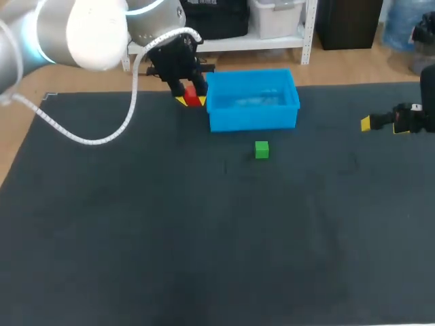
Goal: Use the left arm to pick the red cube and place it into the blue plastic box first, then use the right arm to grasp the green cube and put it into the same blue plastic box after the first action is fully finished.
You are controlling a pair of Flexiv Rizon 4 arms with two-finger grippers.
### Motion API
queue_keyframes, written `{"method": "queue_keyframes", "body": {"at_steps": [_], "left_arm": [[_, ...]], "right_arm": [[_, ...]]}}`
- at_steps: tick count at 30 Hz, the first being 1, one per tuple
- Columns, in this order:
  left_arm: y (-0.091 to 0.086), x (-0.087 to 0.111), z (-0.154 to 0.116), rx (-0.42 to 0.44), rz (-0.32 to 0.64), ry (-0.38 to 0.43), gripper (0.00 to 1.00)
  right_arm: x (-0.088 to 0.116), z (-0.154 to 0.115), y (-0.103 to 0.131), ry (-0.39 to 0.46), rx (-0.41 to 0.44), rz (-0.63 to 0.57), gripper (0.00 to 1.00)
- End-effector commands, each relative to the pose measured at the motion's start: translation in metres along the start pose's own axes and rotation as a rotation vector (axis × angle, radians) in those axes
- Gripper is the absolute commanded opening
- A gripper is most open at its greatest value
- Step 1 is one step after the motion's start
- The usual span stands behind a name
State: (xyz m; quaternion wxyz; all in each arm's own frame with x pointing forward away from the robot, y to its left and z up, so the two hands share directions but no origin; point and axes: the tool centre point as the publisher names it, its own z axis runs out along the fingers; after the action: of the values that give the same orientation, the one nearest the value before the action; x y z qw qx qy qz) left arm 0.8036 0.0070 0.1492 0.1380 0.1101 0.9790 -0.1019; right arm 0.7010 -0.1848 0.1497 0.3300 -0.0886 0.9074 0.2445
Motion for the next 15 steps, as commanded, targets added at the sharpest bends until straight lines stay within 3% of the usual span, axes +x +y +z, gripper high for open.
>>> {"method": "queue_keyframes", "body": {"at_steps": [1,15], "left_arm": [[-0.002,-0.001,-0.001,0.011,0.003,-0.039,0.0],[-0.023,-0.026,-0.004,0.05,0.052,-0.112,0.0]], "right_arm": [[0.0,0.0,0.0,0.0,0.001,-0.001,1.0],[0.0,0.0,0.0,0.0,0.001,-0.001,1.0]]}}
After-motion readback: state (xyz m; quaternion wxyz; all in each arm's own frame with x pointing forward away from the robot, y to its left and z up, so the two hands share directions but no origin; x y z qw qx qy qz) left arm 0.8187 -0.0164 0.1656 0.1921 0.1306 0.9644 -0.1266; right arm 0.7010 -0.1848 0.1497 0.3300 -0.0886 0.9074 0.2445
